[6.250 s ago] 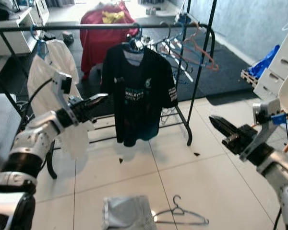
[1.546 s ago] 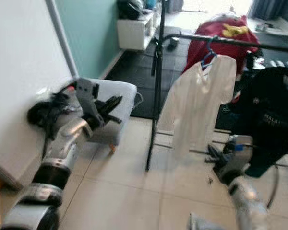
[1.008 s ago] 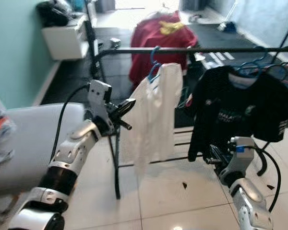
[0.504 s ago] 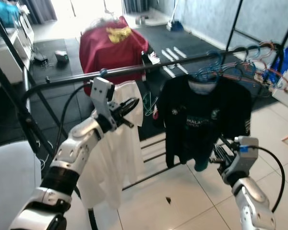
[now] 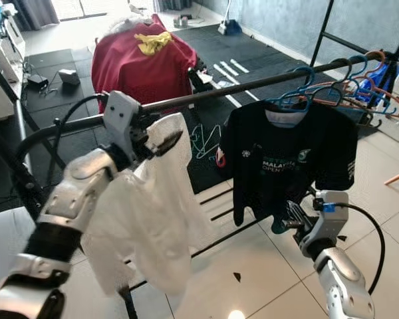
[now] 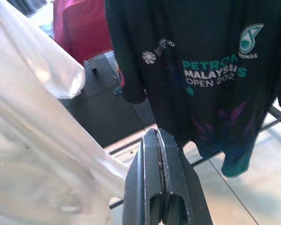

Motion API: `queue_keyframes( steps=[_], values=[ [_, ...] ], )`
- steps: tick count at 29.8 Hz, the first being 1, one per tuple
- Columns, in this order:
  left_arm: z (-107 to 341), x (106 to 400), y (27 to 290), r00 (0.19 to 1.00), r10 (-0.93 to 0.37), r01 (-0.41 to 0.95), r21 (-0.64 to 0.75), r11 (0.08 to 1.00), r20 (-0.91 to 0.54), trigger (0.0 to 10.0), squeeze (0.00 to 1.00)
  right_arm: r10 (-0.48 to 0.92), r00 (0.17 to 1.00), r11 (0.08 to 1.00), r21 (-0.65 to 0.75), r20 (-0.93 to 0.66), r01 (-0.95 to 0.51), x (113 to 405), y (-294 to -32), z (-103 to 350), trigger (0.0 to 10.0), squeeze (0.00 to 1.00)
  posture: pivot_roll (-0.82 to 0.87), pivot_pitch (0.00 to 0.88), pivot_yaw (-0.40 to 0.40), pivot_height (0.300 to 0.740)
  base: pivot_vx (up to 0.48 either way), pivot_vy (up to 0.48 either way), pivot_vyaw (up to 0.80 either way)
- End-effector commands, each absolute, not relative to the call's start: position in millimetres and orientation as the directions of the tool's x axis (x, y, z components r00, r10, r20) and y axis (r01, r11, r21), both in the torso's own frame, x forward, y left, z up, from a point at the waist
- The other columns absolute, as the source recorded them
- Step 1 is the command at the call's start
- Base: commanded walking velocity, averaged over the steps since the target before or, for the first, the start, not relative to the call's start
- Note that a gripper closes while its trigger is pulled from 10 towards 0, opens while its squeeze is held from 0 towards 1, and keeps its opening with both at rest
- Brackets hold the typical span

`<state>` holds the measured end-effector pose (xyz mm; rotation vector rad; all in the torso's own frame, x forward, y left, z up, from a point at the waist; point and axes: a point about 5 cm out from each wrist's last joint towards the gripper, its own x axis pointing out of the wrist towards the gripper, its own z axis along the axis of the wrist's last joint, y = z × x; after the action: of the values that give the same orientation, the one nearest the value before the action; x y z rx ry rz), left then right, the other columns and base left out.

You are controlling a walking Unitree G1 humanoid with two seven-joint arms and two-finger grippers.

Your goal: Hang hanger

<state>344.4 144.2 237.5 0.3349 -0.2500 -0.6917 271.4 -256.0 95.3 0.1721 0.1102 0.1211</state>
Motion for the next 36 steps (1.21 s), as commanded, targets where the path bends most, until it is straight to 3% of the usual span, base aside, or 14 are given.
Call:
queue_keyframes(
  steps=[1,5,10,12,14,16,18,29,36],
  values=[
    [236,337,147,0.707,-0.706,0.628,0.412,0.66,0.052,10.0,1.0,0.119,0.986,0.979,0.178,-0.112,-0.098,269,-259,93,10.0,0.0,-0.1,0.105,0.005,0.74,0.0,0.0,0.0],
    [226,307,161,0.547,-0.824,0.798,0.387,0.461,-0.147,10.0,1.0,0.127,0.985,0.979,0.177,-0.114,-0.106,270,-258,92,10.0,0.0,-0.09,0.098,0.004,0.74,0.0,0.0,0.0],
    [222,300,166,0.514,-0.833,0.827,0.377,0.418,-0.204,10.0,1.0,0.127,0.985,0.979,0.176,-0.113,-0.106,271,-259,93,10.0,0.0,-0.09,0.098,0.004,0.74,0.0,0.0,0.0],
    [220,301,172,0.534,-0.813,0.819,0.38,0.43,-0.232,10.0,1.0,0.127,0.985,0.979,0.176,-0.113,-0.106,271,-259,93,10.0,0.0,-0.09,0.094,0.007,0.74,0.0,0.0,0.0],
    [225,318,185,0.688,-0.701,0.705,0.4,0.585,-0.189,10.0,1.0,0.13,0.985,0.979,0.174,-0.113,-0.109,271,-259,92,10.0,0.0,-0.09,0.091,0.008,0.74,0.0,0.0,0.0],
    [225,318,185,0.688,-0.701,0.705,0.4,0.585,-0.189,10.0,1.0,0.13,0.985,0.979,0.174,-0.113,-0.109,271,-259,92,10.0,0.0,-0.09,0.091,0.008,0.74,0.0,0.0,0.0],
    [227,323,187,0.74,-0.657,0.655,0.37,0.659,-0.141,10.0,1.0,0.131,0.985,0.979,0.174,-0.113,-0.111,271,-259,92,10.0,0.0,-0.09,0.09,0.011,0.74,0.0,0.0,0.0],
    [213,302,224,0.71,-0.592,0.704,0.371,0.605,-0.382,10.0,1.0,0.129,0.985,0.979,0.171,-0.117,-0.108,270,-261,92,10.0,0.0,-0.08,0.104,0.004,0.74,0.0,0.0,0.0],
    [222,304,250,0.771,-0.491,0.632,0.383,0.674,-0.406,10.0,1.0,0.131,0.985,0.979,0.172,-0.115,-0.11,270,-260,92,10.0,0.0,-0.08,0.108,-0.001,0.74,0.0,0.0,0.0]
  ],
)
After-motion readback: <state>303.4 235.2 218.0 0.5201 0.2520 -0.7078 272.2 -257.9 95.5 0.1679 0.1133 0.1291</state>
